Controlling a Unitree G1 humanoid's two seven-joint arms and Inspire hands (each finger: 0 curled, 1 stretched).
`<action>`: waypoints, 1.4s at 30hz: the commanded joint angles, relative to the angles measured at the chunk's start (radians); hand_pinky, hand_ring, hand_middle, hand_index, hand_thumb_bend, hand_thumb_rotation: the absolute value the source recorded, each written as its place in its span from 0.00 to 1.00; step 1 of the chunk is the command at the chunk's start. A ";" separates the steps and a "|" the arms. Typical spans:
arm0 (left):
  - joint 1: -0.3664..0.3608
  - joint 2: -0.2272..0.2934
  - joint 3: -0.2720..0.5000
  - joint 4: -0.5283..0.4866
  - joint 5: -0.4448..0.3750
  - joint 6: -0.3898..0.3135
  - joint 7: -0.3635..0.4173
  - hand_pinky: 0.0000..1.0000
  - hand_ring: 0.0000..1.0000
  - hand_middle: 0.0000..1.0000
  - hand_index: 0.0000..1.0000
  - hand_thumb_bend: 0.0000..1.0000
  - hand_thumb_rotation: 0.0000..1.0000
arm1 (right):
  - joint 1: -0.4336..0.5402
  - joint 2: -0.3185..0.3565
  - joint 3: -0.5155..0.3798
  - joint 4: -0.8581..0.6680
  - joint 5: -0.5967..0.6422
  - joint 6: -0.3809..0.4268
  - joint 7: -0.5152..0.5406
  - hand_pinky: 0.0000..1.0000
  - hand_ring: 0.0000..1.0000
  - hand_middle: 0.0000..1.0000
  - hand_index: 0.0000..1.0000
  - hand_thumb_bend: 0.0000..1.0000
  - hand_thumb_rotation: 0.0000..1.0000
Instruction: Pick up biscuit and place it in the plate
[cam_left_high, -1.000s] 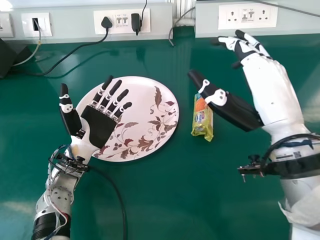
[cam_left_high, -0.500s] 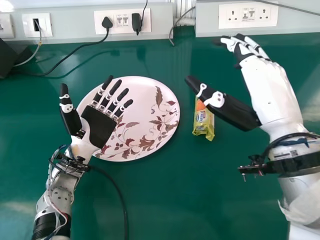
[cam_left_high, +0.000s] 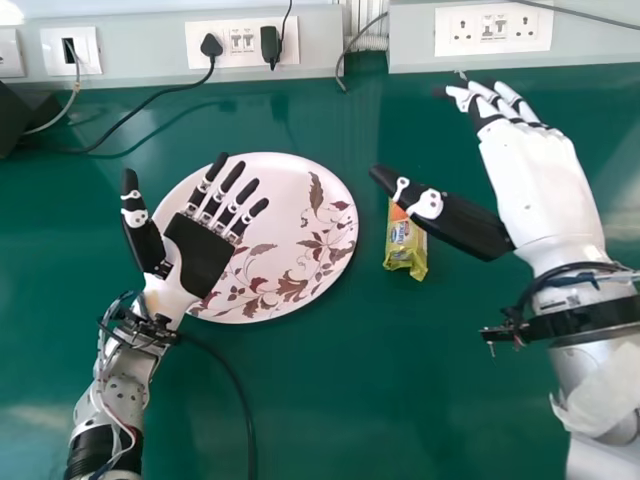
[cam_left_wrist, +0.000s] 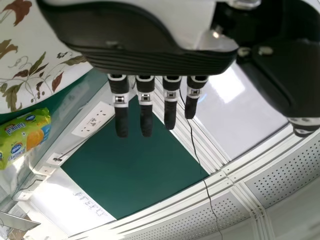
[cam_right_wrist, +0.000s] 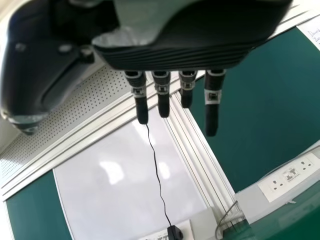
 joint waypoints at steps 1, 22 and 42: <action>-0.004 0.006 0.002 0.008 0.006 -0.005 -0.007 0.78 0.85 0.93 0.98 1.00 0.60 | -0.008 -0.008 0.009 0.008 -0.026 -0.005 0.005 0.69 0.89 0.98 0.90 0.99 0.52; -0.009 0.004 0.003 0.009 0.002 -0.005 -0.009 0.77 0.86 0.93 0.96 1.00 0.58 | -0.055 -0.009 0.029 0.068 -0.170 0.017 0.104 0.70 0.91 0.99 0.91 1.00 0.50; -0.013 0.012 0.002 0.015 0.009 -0.007 -0.011 0.78 0.85 0.93 0.96 1.00 0.59 | -0.095 0.028 0.090 0.118 -0.340 0.071 0.159 0.71 0.91 0.99 0.91 1.00 0.51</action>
